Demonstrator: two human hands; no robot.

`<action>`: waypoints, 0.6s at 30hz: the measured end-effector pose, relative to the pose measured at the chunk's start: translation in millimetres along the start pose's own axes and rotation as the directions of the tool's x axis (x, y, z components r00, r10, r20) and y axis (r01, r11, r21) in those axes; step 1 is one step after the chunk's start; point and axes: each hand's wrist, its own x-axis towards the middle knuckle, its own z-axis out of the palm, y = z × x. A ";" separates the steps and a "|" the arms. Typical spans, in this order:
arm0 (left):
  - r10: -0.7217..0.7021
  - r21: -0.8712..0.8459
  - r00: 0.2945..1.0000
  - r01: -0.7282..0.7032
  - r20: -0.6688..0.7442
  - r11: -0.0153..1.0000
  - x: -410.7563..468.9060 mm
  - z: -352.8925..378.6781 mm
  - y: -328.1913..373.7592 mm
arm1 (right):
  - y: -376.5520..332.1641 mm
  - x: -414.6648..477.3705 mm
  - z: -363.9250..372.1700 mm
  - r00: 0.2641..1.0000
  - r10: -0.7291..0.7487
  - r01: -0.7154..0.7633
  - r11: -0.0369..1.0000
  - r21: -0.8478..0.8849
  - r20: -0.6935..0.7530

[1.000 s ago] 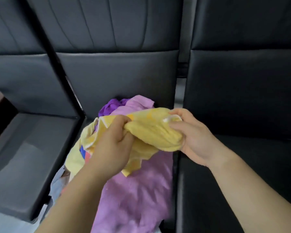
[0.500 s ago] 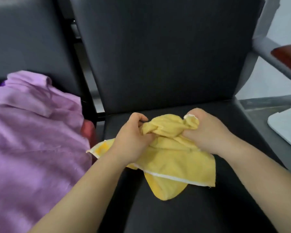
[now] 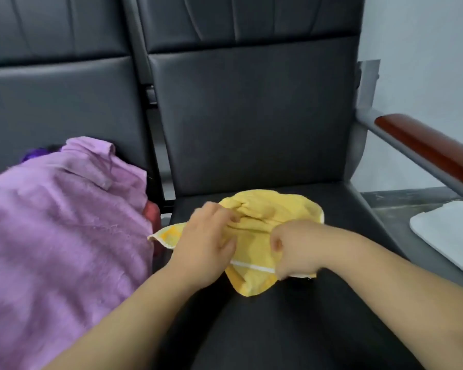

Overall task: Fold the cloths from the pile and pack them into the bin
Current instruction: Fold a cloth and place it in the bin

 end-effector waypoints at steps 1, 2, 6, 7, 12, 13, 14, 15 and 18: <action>0.004 0.018 0.994 -0.006 0.113 1.000 -4.8 -1.0 6.4 | 0.1 -1.9 7.8 0.998 0.028 -0.024 0.997 -0.079 0.050; -0.022 0.025 0.975 0.016 0.220 1.000 -9.6 -1.0 11.8 | 0.5 -1.7 14.6 0.998 0.057 -0.052 0.989 -0.138 0.031; -0.093 -0.060 0.928 0.122 0.362 0.991 -32.5 -6.7 28.2 | 3.4 -17.8 15.6 0.999 0.048 -0.048 0.998 -0.034 -0.019; -0.087 -0.102 0.921 0.135 0.379 0.986 -36.8 -10.8 32.7 | 2.1 -25.5 10.4 0.999 0.002 0.002 0.996 0.094 -0.042; -0.064 -0.401 0.950 0.189 0.305 0.896 -36.7 -37.3 57.5 | -11.9 -64.1 -10.0 0.974 0.076 0.139 0.544 0.828 -0.213; -0.075 -0.415 0.961 0.185 0.267 0.891 -35.8 -40.8 60.6 | -12.9 -71.0 -9.7 0.974 0.105 0.138 0.425 0.895 -0.200; -0.089 -0.393 0.971 0.172 0.220 0.903 -35.6 -42.9 61.3 | -11.7 -75.3 -7.3 0.977 0.117 0.137 0.312 0.940 -0.181; -0.105 -0.359 0.981 0.159 0.164 0.920 -36.6 -44.2 60.5 | -10.6 -79.0 -4.5 0.980 0.113 0.137 0.207 0.969 -0.162; -0.159 -0.355 0.987 0.157 0.024 0.922 -45.2 -47.4 58.4 | -8.2 -84.4 2.3 0.981 0.119 0.152 0.011 0.988 -0.152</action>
